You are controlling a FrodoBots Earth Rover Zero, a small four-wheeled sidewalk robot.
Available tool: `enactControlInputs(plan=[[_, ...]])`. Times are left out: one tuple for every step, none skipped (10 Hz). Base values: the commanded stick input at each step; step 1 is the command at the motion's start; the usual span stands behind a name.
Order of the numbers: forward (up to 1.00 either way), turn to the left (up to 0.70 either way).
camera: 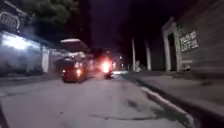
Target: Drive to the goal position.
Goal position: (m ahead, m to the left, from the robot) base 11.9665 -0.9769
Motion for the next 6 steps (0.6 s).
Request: enactControlInputs(plan=[[0.70,-0.27],[0.70,-0.30],[0.70,-0.10],[0.70,0.00],[0.70,0.00],[0.70,0.00]])
